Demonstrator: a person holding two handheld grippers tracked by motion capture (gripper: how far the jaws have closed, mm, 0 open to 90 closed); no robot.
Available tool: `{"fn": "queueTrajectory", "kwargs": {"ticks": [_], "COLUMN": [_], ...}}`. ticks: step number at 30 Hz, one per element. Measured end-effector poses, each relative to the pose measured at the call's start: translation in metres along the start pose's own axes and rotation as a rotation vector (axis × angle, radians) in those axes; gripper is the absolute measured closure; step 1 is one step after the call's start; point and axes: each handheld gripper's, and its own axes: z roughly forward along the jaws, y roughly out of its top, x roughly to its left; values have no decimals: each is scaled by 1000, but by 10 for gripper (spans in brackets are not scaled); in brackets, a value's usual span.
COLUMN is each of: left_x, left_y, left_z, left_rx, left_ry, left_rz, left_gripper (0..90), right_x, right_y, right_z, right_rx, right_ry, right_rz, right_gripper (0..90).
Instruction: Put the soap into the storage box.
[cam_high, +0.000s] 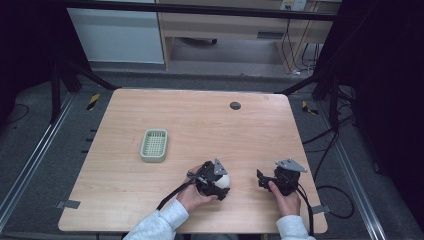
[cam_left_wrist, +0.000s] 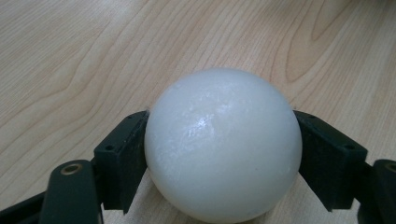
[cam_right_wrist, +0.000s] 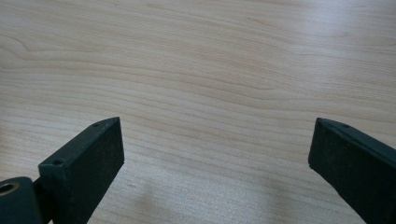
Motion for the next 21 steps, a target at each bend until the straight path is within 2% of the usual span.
{"fn": "queueTrajectory", "kwargs": {"ticks": [9, 17, 21], "left_x": [1, 1, 1], "left_y": [0, 1, 1], "left_z": [-3, -6, -11], "left_rx": [10, -14, -15], "left_ry": [31, 28, 27], "left_rz": [9, 1, 11], "left_gripper": [234, 235, 235], "right_x": [0, 0, 0], "right_y": [0, 0, 0], "right_z": [0, 0, 0], "right_rx": [0, 1, 0], "right_ry": [0, 1, 2], "right_rz": [0, -1, -2], "right_gripper": [38, 38, 38]}}
